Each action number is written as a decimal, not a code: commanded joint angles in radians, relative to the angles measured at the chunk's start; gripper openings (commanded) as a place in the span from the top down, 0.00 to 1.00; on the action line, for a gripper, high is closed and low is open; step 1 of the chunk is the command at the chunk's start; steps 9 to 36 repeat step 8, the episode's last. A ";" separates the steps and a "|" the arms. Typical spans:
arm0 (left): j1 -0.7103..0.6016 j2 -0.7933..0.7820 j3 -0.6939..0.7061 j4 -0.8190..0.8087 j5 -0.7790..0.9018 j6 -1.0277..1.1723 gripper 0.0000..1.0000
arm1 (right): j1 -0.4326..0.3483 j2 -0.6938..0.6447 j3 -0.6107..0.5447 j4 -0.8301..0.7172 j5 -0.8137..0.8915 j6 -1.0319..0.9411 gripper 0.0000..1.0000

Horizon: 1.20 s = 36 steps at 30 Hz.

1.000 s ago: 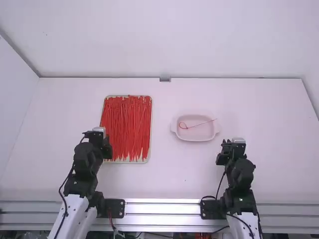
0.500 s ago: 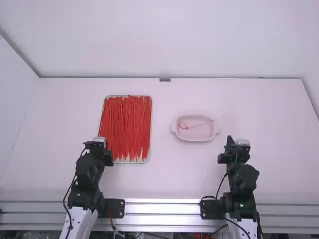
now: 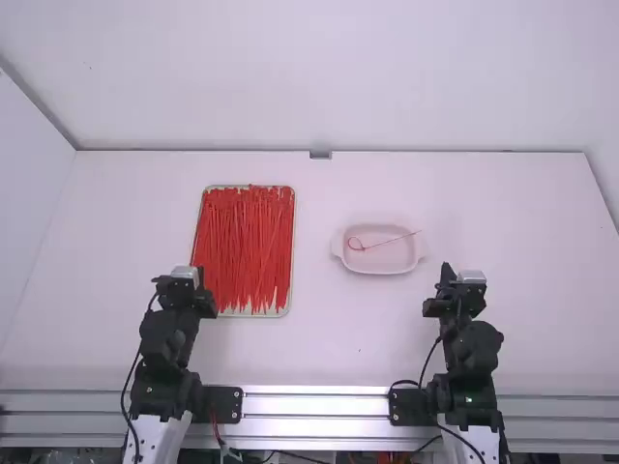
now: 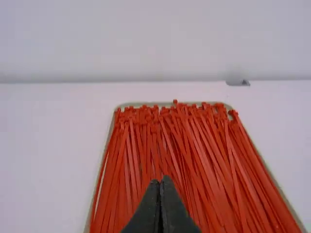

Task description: Fasten the cable tie

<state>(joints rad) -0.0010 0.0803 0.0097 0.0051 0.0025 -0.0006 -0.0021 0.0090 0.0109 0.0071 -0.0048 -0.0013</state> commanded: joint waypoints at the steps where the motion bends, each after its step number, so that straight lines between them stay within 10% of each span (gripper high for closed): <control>1: 0.001 -0.031 -0.010 -0.005 -0.002 0.001 1.00 | 0.002 -0.009 -0.011 -0.007 0.005 0.001 1.00; 36: 0.001 -0.080 -0.010 -0.005 -0.002 0.001 1.00 | 0.002 -0.009 -0.011 -0.007 0.005 0.001 1.00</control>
